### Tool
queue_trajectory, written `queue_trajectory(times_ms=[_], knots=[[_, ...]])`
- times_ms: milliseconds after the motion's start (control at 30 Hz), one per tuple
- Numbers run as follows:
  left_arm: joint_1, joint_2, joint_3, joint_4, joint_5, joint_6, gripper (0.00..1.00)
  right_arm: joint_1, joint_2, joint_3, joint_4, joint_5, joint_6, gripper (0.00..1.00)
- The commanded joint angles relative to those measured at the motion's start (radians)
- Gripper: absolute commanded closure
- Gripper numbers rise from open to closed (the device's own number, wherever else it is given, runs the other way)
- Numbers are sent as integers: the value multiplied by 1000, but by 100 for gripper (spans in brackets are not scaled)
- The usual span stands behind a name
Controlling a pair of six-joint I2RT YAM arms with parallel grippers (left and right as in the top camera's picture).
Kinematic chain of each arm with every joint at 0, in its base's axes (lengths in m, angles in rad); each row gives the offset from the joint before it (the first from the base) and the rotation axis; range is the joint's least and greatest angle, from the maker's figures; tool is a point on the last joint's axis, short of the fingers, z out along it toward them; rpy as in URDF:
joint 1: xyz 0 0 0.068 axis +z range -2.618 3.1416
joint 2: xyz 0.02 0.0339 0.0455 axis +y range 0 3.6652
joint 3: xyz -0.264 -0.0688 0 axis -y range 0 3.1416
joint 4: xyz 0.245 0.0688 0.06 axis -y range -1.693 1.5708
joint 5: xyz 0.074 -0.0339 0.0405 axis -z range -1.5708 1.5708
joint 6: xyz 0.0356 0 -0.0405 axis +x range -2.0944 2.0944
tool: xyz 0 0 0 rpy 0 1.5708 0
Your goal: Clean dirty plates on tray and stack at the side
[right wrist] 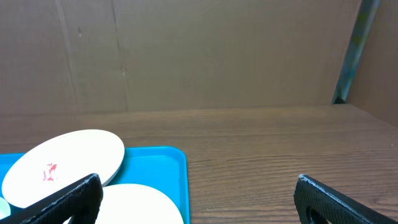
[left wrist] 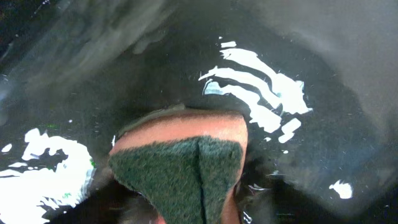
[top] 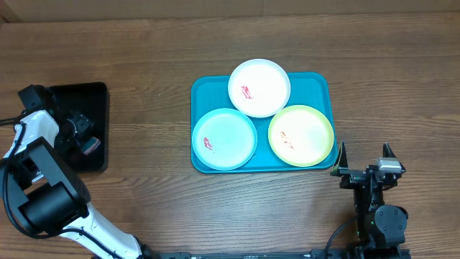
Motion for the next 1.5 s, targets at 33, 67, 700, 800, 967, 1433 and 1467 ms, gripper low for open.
queue_trajectory(times_ms=[33,67,700,800,967,1433,1467], knots=[[-2,29,0,-45,5,0,0,-6,-10,-10,6,0,-1,0],[-2,29,0,-57,5,0,0,-6,-10,-10,6,0,-1,0],[-2,29,0,-140,4,1,0,-6,-10,-10,6,0,-1,0],[-2,29,0,-140,4,1,0,-6,-10,-10,6,0,-1,0],[-2,29,0,-122,-6,1,78,-6,-10,-10,6,0,-1,0],[-2,29,0,12,-183,104,0,-6,-10,-10,6,0,-1,0],[-2,29,0,19,-183,120,0,-6,-10,-10,6,1,-1,0]])
